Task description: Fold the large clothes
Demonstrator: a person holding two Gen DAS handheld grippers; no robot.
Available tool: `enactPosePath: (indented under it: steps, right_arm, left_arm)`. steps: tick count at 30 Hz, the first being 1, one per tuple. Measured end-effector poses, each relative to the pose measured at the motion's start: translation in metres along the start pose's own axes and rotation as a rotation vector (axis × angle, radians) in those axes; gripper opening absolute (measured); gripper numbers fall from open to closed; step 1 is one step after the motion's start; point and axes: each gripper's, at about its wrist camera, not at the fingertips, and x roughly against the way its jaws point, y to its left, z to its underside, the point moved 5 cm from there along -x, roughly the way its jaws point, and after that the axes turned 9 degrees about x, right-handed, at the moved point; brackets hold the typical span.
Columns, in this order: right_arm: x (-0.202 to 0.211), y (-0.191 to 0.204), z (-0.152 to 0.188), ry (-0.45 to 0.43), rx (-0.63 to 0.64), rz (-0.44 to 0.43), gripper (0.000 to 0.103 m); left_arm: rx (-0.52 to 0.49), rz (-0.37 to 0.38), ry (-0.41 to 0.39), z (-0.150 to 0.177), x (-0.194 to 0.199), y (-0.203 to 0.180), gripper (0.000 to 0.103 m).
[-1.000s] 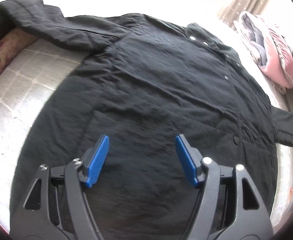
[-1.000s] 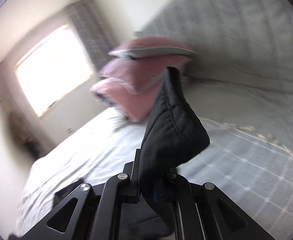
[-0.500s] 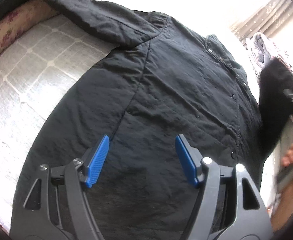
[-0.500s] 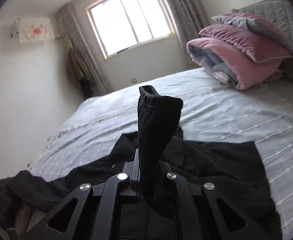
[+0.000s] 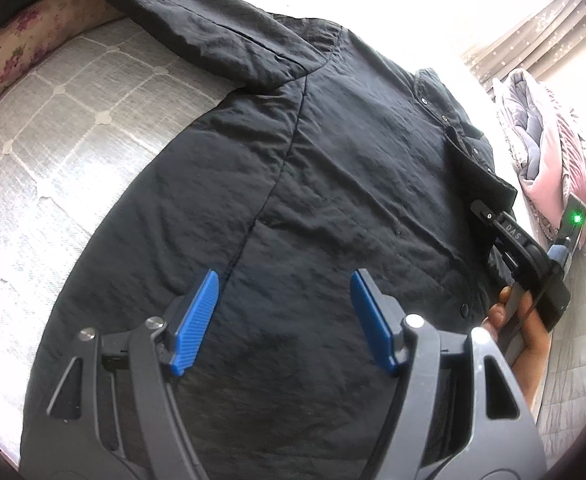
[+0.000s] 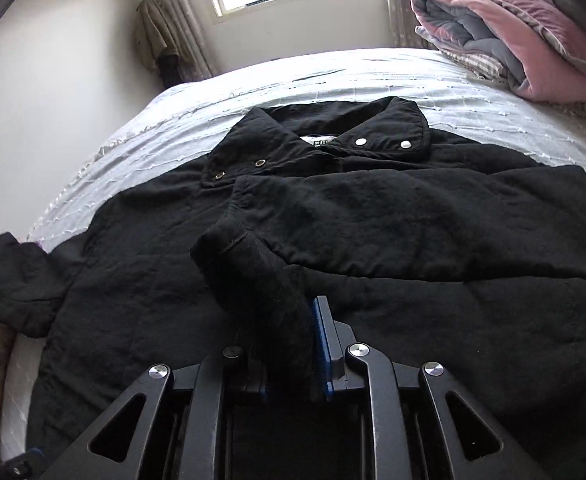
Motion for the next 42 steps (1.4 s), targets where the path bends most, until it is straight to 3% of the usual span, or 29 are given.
enactPosePath:
  steps: [3,4,6,9,13,16,22,27,30,34,38,42]
  right_arm:
    - [0.004,0.006,-0.006,0.02,-0.003,-0.023,0.037]
    - [0.004,0.009,-0.008,0.028,0.0,-0.032,0.048]
    - [0.007,0.018,-0.009,0.03,0.0,-0.067,0.059]
    - [0.015,0.034,-0.01,0.013,0.012,-0.128,0.061]
    - [0.01,0.03,-0.008,0.02,0.005,-0.06,0.066]
    - [-0.007,0.027,0.003,0.079,-0.008,-0.081,0.068]
    - [-0.006,0.044,0.007,0.09,0.091,0.002,0.074]
    - [0.059,0.06,0.019,0.009,0.093,-0.024,0.074]
    - [0.101,0.062,0.049,0.036,0.091,-0.017,0.075]
    - [0.146,0.051,0.089,0.106,-0.031,-0.04,0.076]
    - [0.175,0.051,0.107,0.09,-0.064,-0.085,0.079]
    - [0.171,0.053,0.124,0.054,-0.04,-0.137,0.084]
  left_arm:
    - [0.001,0.001,0.002,0.001,-0.001,0.0,0.069]
    - [0.0,0.001,0.001,0.0,-0.001,0.0,0.069]
    - [-0.002,0.001,-0.001,0.001,-0.001,-0.001,0.069]
    - [-0.002,0.0,-0.002,0.001,-0.001,-0.001,0.069]
    - [0.003,0.002,0.002,0.001,-0.002,-0.001,0.069]
    - [0.008,0.006,0.005,0.0,-0.002,-0.001,0.069]
    - [0.002,0.005,0.012,-0.001,-0.003,0.001,0.069]
    - [0.03,-0.014,-0.026,-0.011,0.004,0.011,0.069]
    - [0.053,-0.02,-0.041,-0.018,0.011,0.02,0.069]
    - [0.064,-0.021,-0.101,-0.03,0.03,0.031,0.069]
    - [0.091,-0.071,-0.208,-0.049,0.055,0.052,0.069]
    - [0.113,-0.126,-0.276,-0.071,0.074,0.074,0.069]
